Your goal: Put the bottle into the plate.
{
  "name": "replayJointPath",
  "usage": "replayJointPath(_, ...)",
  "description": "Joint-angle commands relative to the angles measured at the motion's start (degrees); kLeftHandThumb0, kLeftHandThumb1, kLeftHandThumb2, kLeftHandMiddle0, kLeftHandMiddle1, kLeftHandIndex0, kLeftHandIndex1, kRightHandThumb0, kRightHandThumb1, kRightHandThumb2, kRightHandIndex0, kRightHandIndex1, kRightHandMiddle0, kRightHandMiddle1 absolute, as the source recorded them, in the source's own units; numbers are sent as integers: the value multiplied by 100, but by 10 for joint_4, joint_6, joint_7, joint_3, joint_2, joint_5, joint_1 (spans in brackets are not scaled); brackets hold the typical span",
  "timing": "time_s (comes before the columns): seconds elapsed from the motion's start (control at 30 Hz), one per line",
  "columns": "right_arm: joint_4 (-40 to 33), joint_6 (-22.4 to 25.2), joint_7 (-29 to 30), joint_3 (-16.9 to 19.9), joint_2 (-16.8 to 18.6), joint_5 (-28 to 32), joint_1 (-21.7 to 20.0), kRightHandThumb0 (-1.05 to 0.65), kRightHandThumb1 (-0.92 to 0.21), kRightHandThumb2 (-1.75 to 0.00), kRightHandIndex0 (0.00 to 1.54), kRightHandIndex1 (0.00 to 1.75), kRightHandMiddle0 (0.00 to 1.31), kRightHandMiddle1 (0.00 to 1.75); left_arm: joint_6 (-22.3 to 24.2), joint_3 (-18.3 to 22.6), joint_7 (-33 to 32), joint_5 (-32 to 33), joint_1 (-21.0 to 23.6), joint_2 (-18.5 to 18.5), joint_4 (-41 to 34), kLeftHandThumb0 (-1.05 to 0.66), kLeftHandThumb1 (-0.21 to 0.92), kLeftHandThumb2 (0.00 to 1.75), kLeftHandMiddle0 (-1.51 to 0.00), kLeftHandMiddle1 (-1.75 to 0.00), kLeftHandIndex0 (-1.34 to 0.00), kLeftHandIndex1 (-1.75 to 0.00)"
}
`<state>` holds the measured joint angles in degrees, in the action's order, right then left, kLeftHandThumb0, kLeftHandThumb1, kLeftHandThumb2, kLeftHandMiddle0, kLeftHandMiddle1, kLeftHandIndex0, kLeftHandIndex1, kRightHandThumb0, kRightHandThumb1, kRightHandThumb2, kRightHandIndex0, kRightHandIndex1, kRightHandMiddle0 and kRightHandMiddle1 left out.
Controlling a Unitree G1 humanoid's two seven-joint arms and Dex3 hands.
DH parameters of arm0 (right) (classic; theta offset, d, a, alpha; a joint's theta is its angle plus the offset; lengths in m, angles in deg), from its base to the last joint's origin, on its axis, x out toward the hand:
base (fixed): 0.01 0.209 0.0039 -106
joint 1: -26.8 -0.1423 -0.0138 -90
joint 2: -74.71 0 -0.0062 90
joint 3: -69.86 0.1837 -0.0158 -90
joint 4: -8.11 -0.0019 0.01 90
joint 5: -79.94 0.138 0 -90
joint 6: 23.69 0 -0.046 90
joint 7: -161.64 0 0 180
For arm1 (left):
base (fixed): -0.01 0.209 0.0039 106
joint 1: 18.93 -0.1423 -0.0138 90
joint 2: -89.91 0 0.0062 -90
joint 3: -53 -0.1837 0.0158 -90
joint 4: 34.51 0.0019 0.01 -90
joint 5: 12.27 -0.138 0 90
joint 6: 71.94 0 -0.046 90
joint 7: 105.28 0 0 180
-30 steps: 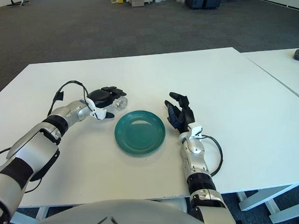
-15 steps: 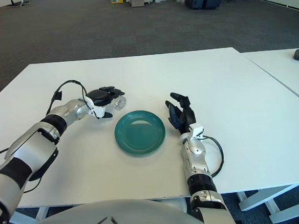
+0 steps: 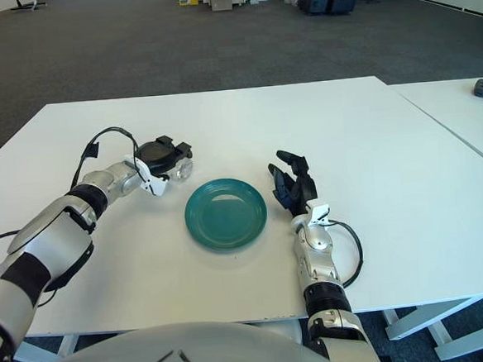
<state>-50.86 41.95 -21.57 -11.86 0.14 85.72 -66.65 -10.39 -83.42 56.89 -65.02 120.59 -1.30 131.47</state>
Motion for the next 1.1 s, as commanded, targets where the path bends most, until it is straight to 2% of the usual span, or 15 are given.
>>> replayJointPath(0.0,18,25,-1,5,0,6,25,-66,-92,-61,54,8,0,103,2,-8,1,-11,-14,8,11,46,29,133,-61,-174,0,-174)
replayJointPath(0.27,14,39,-28,13,2,35,27,-71,-92,-69,52,8,0,100,1,-27,-21,-31,-16,16,12,49,24,141,-66,-175,-15,-175)
replayJointPath(0.3,14,41,-30,14,2,38,27,-72,-92,-70,52,8,0,100,1,-29,-25,-34,-17,17,11,31,26,138,-61,-175,-27,-175)
replayJointPath(0.37,13,45,-35,15,2,43,27,-72,-92,-72,52,8,0,100,-1,-32,-35,-38,-18,21,10,16,28,136,-56,-175,-38,-175)
replayJointPath(0.47,14,47,-45,19,4,51,26,-72,-92,-74,53,9,1,100,-4,-38,-46,-43,-18,24,9,5,28,136,-54,-175,-47,-175)
replayJointPath(0.87,17,40,-71,23,7,67,24,-72,-92,-80,54,11,0,102,-1,-66,-88,-70,-16,32,9,-1,26,138,-54,-175,-53,-175)
replayJointPath(0.9,17,41,-74,24,7,70,24,-72,-92,-81,54,11,0,102,1,-69,-95,-73,-16,32,9,-1,24,141,-56,-175,-54,-175)
replayJointPath(1.0,18,40,-81,24,6,75,24,-72,-92,-83,55,12,0,101,3,-72,-111,-76,-18,32,9,-1,8,158,-75,-175,-61,-171)
replayJointPath(1.07,18,39,-83,24,6,76,24,-72,-92,-83,55,13,0,101,3,-71,-116,-74,-20,31,10,-1,4,163,-80,-175,-62,-172)
